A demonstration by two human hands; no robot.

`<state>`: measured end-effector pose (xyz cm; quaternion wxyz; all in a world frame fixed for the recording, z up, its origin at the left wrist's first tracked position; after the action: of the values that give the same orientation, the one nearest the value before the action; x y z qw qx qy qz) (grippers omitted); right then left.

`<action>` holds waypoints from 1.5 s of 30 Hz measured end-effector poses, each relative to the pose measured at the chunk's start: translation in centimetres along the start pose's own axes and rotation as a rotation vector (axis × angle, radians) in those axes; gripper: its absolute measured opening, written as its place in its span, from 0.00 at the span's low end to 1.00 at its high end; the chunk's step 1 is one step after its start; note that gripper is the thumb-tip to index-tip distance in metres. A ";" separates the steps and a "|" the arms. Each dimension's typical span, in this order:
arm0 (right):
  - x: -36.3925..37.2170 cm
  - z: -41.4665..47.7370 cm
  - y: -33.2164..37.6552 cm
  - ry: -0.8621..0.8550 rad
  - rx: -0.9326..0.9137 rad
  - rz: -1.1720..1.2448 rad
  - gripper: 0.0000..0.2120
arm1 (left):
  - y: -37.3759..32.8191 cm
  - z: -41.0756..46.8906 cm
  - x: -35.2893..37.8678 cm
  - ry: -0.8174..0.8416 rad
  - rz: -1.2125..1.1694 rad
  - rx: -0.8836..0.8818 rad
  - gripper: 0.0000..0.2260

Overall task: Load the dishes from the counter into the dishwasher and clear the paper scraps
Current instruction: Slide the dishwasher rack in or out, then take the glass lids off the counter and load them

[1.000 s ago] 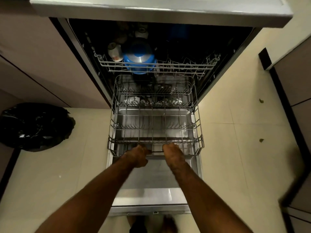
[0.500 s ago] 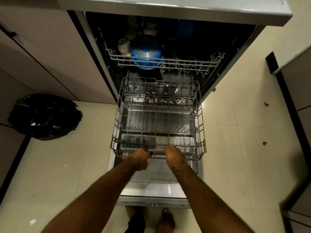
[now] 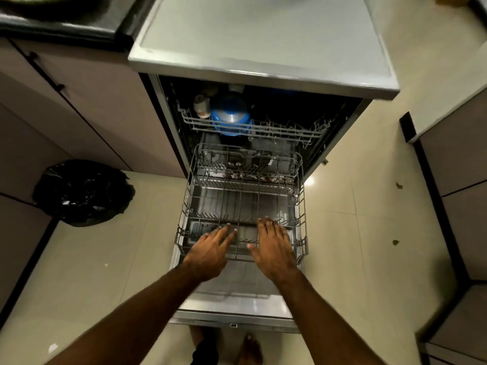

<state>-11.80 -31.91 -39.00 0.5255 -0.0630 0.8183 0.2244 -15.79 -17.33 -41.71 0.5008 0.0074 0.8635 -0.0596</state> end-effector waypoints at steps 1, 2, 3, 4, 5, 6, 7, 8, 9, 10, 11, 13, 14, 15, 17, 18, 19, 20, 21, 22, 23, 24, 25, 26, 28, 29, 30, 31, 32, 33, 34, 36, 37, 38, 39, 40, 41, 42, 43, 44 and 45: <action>-2.3 -0.4 0.8 -0.026 -0.015 -0.011 0.39 | 0.0 -0.9 -2.3 -0.063 0.001 0.011 0.38; -4.4 -0.6 1.6 -0.048 -0.038 -0.021 0.38 | 0.0 -1.9 -4.7 -0.115 0.003 0.021 0.38; -6.6 -0.9 2.5 -0.071 -0.050 -0.027 0.38 | 0.0 -2.9 -7.1 -0.155 0.002 0.022 0.38; -8.5 -1.3 3.3 -0.092 -0.063 -0.024 0.38 | 0.1 -3.9 -9.3 -0.186 -0.001 0.019 0.39; -10.2 -1.7 4.0 -0.112 -0.071 -0.015 0.38 | 0.2 -4.8 -11.3 -0.221 -0.015 0.011 0.39; -12.2 -2.4 4.9 -0.147 -0.077 -0.008 0.38 | 0.5 -6.0 -13.6 -0.268 -0.038 -0.009 0.39; -14.1 -3.2 5.8 -0.185 -0.087 0.011 0.38 | 0.7 -7.4 -15.9 -0.317 -0.066 -0.031 0.40; -16.0 -4.2 6.7 -0.222 -0.097 0.038 0.38 | 0.8 -8.7 -17.9 -0.351 -0.091 -0.051 0.40; -17.8 -5.2 7.6 -0.257 -0.103 0.074 0.38 | 0.8 -10.2 -19.6 -0.370 -0.116 -0.061 0.40; -19.4 -6.3 8.2 -0.290 -0.102 0.107 0.38 | 0.5 -11.4 -21.2 -0.380 -0.130 -0.064 0.40; -21.1 -7.4 8.9 -0.321 -0.102 0.135 0.38 | 0.2 -12.8 -22.8 -0.393 -0.139 -0.063 0.41; -24.1 -9.7 10.4 -0.363 -0.126 0.160 0.38 | -0.7 -15.5 -26.2 -0.423 -0.148 -0.068 0.41; -25.5 -10.7 11.2 -0.379 -0.141 0.162 0.38 | -1.0 -16.9 -27.8 -0.444 -0.163 -0.072 0.41; -26.5 -11.6 11.8 -0.384 -0.149 0.165 0.38 | -1.2 -18.2 -29.2 -0.458 -0.183 -0.079 0.40; -28.5 -13.2 13.1 -0.388 -0.170 0.200 0.39 | -1.3 -20.8 -31.6 -0.486 -0.208 -0.099 0.39; -29.3 -13.8 13.7 -0.380 -0.178 0.228 0.39 | -1.2 -22.1 -32.6 -0.500 -0.212 -0.110 0.39; -30.0 -14.2 14.3 -0.369 -0.187 0.256 0.39 | -0.9 -23.1 -33.3 -0.512 -0.217 -0.125 0.40; -30.6 -14.4 14.8 -0.360 -0.196 0.274 0.40 | -0.5 -24.0 -33.8 -0.524 -0.217 -0.144 0.40; -31.2 -14.6 15.5 -0.352 -0.210 0.279 0.40 | 0.0 -24.9 -34.1 -0.534 -0.213 -0.169 0.40; -31.8 -14.9 16.3 -0.347 -0.227 0.282 0.40 | 0.6 -25.7 -34.2 -0.535 -0.209 -0.195 0.40; -32.2 -15.0 17.1 -0.349 -0.249 0.287 0.40 | 1.2 -26.6 -34.2 -0.537 -0.211 -0.221 0.40; -32.6 -15.1 17.9 -0.350 -0.270 0.293 0.39 | 1.9 -27.4 -34.1 -0.527 -0.218 -0.245 0.40; -32.8 -15.2 18.6 -0.348 -0.285 0.301 0.39 | 2.4 -28.0 -34.0 -0.513 -0.226 -0.268 0.39; -33.0 -15.2 19.3 -0.343 -0.302 0.309 0.39 | 3.0 -28.8 -33.8 -0.500 -0.231 -0.295 0.39; -33.0 -15.3 20.6 -0.329 -0.327 0.323 0.38 | 4.2 -30.2 -33.4 -0.488 -0.229 -0.348 0.39; -33.1 -15.2 21.3 -0.325 -0.337 0.327 0.38 | 4.9 -30.9 -33.3 -0.488 -0.232 -0.368 0.39; -33.1 -15.2 21.8 -0.326 -0.345 0.333 0.38 | 5.5 -31.5 -33.2 -0.490 -0.242 -0.381 0.39; -33.2 -15.1 22.5 -0.328 -0.356 0.342 0.38 | 6.2 -32.2 -33.2 -0.500 -0.255 -0.392 0.39; -33.2 -15.0 23.3 -0.327 -0.366 0.353 0.38 | 7.0 -32.8 -33.3 -0.508 -0.268 -0.405 0.39; -33.2 -14.8 24.1 -0.322 -0.377 0.363 0.38 | 7.9 -33.2 -33.3 -0.512 -0.279 -0.421 0.39; -33.2 -14.6 25.0 -0.315 -0.389 0.370 0.38 | 8.9 -33.6 -33.4 -0.514 -0.288 -0.438 0.39; -33.4 -14.0 26.9 -0.293 -0.416 0.376 0.38 | 11.0 -34.2 -33.7 -0.524 -0.304 -0.471 0.39; -33.6 -13.6 28.0 -0.285 -0.429 0.373 0.38 | 12.1 -34.4 -33.9 -0.528 -0.308 -0.487 0.39; -33.8 -13.1 29.1 -0.285 -0.440 0.370 0.38 | 13.3 -34.6 -34.2 -0.533 -0.315 -0.497 0.39; -34.1 -12.5 30.2 -0.292 -0.449 0.368 0.38 | 14.5 -34.8 -34.5 -0.535 -0.328 -0.504 0.39; -34.4 -12.0 31.1 -0.303 -0.454 0.366 0.38 | 15.5 -34.9 -34.8 -0.531 -0.341 -0.508 0.39; -34.7 -11.3 32.2 -0.314 -0.458 0.366 0.38 | 16.8 -34.9 -35.0 -0.529 -0.353 -0.511 0.38; -34.9 -10.5 33.3 -0.322 -0.457 0.367 0.38 | 18.0 -35.0 -35.2 -0.526 -0.362 -0.517 0.38; -35.1 -9.8 34.6 -0.329 -0.452 0.365 0.37 | 19.4 -35.1 -35.5 -0.521 -0.366 -0.519 0.38; -35.3 -9.0 35.9 -0.334 -0.445 0.363 0.37 | 20.7 -35.2 -35.8 -0.517 -0.372 -0.515 0.38; -35.6 -8.5 37.0 -0.339 -0.440 0.361 0.37 | 21.8 -35.3 -36.1 -0.512 -0.377 -0.507 0.38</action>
<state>-15.72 -7.35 6.69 0.5797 0.0091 0.6490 0.4926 -26.70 9.89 4.77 0.6658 -0.2897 0.6846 0.0646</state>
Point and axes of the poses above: each hand's wrist, its own z-axis towards the middle knuckle, its own x-axis out of the palm, y = z × x, the point moved 10 cm from there along z, towards the middle knuckle, and after that the axes turned 11 degrees about -x, right-handed, at the moved point
